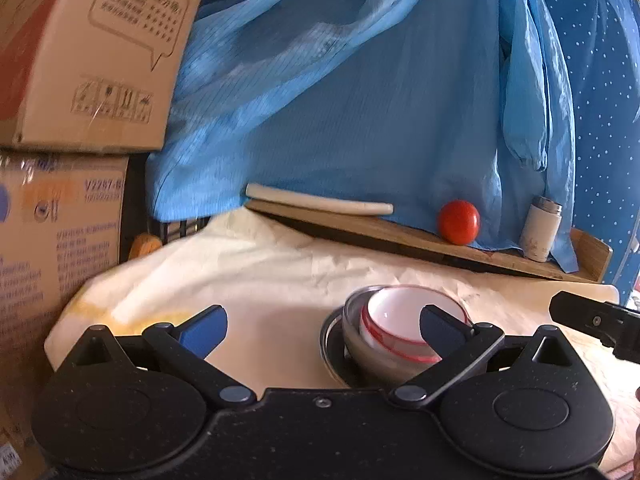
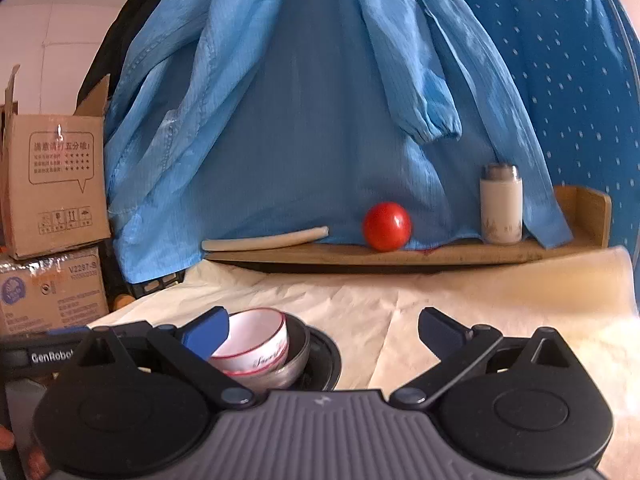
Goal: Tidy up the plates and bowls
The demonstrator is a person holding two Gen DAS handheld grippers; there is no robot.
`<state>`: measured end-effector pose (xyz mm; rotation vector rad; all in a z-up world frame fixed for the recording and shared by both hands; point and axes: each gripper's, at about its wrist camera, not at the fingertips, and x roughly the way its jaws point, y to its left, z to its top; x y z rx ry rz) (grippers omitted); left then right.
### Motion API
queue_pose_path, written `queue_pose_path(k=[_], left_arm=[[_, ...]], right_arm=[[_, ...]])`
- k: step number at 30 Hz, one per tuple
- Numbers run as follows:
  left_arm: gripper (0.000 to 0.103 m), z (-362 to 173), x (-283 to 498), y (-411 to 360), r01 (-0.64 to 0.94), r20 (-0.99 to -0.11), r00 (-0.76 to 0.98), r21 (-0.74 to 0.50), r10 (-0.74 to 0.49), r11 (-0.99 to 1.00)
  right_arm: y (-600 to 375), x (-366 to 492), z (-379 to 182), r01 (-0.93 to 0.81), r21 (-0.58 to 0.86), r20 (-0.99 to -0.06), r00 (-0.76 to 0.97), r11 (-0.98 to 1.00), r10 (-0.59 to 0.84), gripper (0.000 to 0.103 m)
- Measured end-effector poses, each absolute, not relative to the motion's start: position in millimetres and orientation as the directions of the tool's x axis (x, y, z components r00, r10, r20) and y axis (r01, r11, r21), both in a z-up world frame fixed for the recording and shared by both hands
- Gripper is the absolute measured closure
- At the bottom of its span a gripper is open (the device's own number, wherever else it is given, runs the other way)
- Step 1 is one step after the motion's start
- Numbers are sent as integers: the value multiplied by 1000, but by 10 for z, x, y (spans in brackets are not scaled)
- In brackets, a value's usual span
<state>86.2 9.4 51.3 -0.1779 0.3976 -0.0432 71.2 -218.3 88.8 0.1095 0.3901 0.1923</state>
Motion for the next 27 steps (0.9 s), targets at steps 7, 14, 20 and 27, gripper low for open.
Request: queue_pose_path(k=[7, 14, 20, 27], left_arm=[[1, 405, 685, 68, 2, -382, 922, -170, -68, 985], [1, 396, 612, 43, 14, -376, 924, -159, -74, 987], [1, 351, 538, 25, 20, -378, 923, -158, -79, 987], [1, 292, 419, 33, 24, -349, 933, -192, -91, 981]], right_arm=[[-2247, 524, 782, -121, 163, -346, 922, 979, 172, 0], [-2211, 317, 779, -97, 114, -304, 944, 989, 128, 0], [-2179, 202, 732, -81, 99, -292, 951, 992, 107, 0], [-2138, 110, 633, -66, 63, -273, 959, 996, 81, 0]])
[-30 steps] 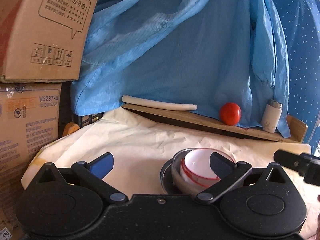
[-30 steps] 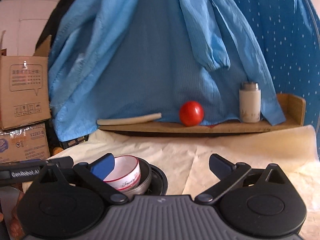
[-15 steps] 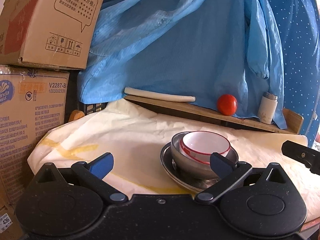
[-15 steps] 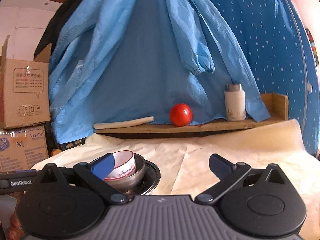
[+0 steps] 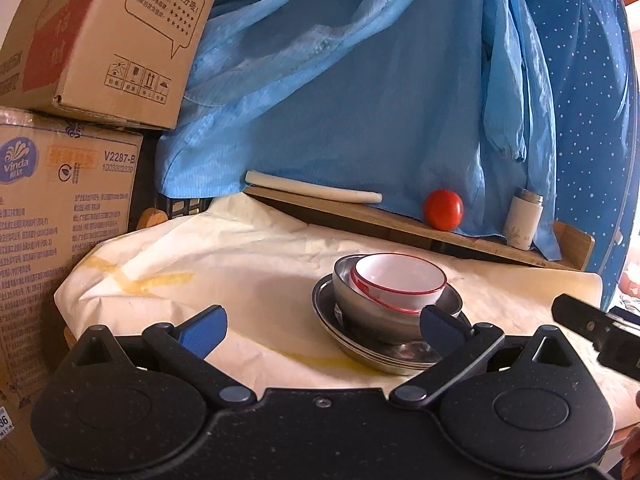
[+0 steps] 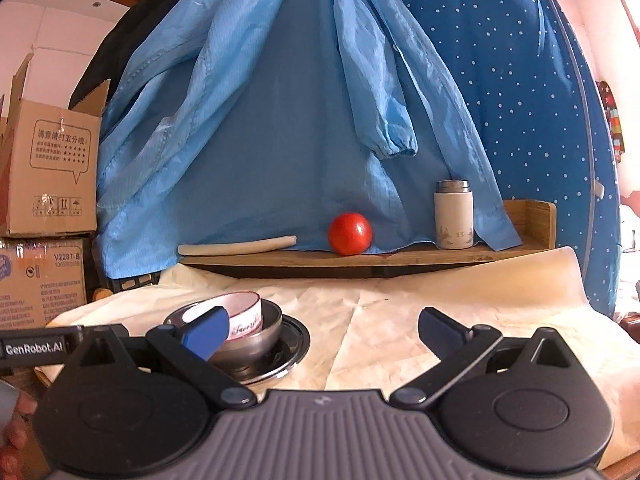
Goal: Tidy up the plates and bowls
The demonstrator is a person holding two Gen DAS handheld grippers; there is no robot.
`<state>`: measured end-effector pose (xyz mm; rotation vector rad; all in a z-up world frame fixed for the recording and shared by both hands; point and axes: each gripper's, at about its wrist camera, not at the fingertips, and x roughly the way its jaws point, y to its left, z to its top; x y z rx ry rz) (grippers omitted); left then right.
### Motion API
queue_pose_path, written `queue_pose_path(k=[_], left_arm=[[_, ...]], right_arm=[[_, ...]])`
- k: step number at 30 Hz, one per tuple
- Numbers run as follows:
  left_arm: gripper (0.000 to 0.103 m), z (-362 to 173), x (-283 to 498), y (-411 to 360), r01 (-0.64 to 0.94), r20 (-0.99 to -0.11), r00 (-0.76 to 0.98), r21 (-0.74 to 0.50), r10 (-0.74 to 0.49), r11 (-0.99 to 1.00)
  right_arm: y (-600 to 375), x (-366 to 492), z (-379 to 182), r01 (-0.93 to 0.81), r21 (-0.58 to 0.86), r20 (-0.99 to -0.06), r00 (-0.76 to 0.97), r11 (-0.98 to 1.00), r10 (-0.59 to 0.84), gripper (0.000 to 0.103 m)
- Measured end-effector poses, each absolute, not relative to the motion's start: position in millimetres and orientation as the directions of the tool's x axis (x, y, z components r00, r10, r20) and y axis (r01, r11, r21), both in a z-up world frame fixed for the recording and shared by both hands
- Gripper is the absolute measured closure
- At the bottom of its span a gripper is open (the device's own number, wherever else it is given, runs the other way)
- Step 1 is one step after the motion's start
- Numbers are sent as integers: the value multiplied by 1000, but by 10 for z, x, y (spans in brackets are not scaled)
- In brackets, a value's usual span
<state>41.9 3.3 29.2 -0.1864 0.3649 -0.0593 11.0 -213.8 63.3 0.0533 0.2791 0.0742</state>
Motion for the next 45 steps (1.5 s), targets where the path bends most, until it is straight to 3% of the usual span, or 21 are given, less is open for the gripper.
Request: queue_pose_path(k=[16, 45], left_arm=[[1, 96, 262, 13, 6, -397, 915, -180, -78, 984], [1, 24, 135, 6, -10, -405, 912, -186, -68, 983]], right_arm=[[-2081, 2, 379, -78, 69, -350, 931, 995, 98, 0], [-2155, -96, 326, -69, 97, -360, 927, 993, 100, 0]])
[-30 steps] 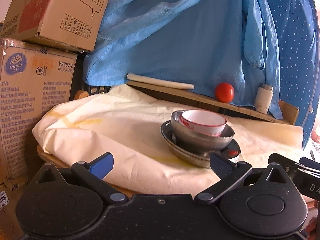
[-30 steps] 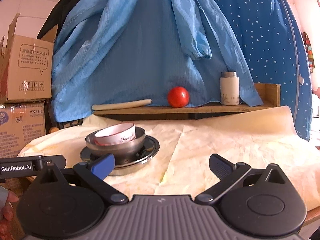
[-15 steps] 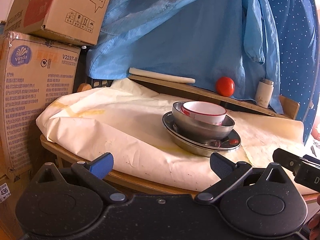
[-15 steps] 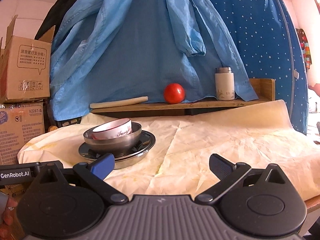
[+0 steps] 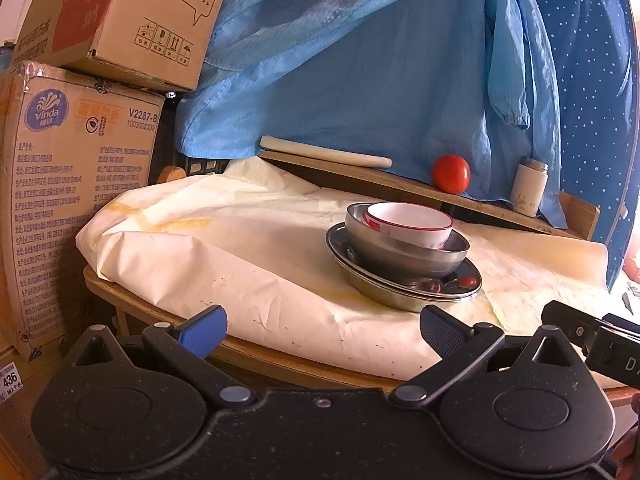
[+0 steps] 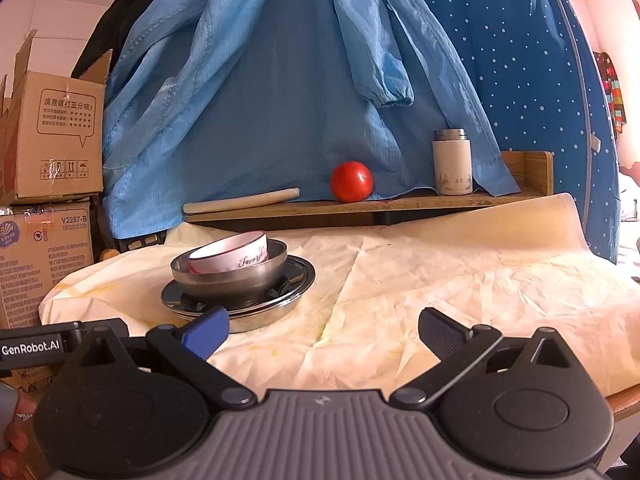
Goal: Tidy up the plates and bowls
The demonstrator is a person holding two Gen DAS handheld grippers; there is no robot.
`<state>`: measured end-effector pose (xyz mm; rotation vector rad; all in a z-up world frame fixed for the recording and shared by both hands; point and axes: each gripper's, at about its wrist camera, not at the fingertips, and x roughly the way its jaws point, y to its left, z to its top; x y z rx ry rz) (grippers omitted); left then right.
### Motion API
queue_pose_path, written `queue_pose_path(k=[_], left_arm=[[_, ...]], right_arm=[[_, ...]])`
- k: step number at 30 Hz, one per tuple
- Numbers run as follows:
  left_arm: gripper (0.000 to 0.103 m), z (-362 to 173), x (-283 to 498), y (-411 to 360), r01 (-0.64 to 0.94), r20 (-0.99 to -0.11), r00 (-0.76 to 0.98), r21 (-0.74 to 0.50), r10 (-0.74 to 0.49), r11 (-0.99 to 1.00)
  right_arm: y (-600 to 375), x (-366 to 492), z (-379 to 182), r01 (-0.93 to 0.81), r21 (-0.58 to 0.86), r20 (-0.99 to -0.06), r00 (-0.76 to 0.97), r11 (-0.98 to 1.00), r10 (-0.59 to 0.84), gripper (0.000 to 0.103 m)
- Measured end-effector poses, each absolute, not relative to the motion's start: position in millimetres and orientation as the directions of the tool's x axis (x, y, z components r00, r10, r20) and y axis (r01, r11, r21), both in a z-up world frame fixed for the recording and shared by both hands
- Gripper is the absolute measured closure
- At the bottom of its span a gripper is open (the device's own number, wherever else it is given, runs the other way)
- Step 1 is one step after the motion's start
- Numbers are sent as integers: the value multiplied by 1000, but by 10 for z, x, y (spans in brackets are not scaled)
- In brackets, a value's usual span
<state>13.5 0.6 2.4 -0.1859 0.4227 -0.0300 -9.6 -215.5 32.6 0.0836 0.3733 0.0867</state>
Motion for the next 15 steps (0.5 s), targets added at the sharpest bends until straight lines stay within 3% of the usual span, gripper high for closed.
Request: queue_pose_path(k=[15], left_arm=[[1, 2, 153, 32, -12, -414, 908, -188, -68, 982]], right_arm=[[-2150, -98, 318, -71, 93, -364, 926, 993, 100, 0]])
